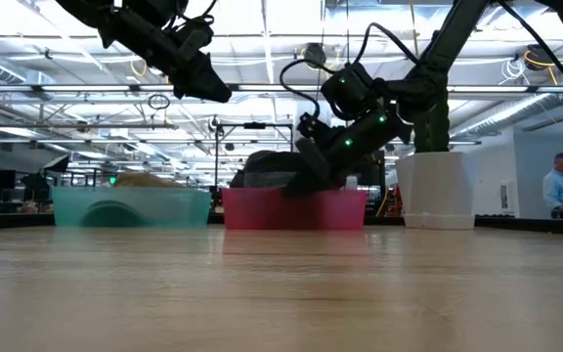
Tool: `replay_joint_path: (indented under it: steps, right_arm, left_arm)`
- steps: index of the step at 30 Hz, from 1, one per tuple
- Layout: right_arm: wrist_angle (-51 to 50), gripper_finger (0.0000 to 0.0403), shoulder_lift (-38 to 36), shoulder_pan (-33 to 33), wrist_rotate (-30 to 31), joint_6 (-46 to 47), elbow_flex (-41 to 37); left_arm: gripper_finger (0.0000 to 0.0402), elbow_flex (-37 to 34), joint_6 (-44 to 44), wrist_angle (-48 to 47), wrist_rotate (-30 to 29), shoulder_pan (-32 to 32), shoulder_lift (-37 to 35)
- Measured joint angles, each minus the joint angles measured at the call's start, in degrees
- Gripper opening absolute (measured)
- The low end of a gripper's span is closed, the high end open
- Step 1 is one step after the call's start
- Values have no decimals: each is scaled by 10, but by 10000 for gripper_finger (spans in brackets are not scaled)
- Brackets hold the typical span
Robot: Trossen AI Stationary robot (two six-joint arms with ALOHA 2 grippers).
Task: Pick & Place hat
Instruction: Adjust the red bin on the table
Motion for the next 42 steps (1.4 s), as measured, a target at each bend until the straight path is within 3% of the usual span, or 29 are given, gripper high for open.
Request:
replay_joint_path:
  steps: [15,23,30,38,42]
  right_arm:
    - [20,0,-1,10,-3,17,0]
    - [-26,0,-14,36,-4,-16,0]
    - [-118,0,-72,47,-1,-17,0]
    - [-227,0,-104,41,15,-16,0]
    - [-242,0,-104,41,14,-15,0]
  left_arm:
    - [113,0,0,-1,0,0,0]
    - [113,-7,31,-70,81,-34,14]
    - [113,-16,64,-64,69,-76,77]
    - [113,-15,73,-18,-21,-78,162]
    - [113,-15,72,-14,-24,-79,201]
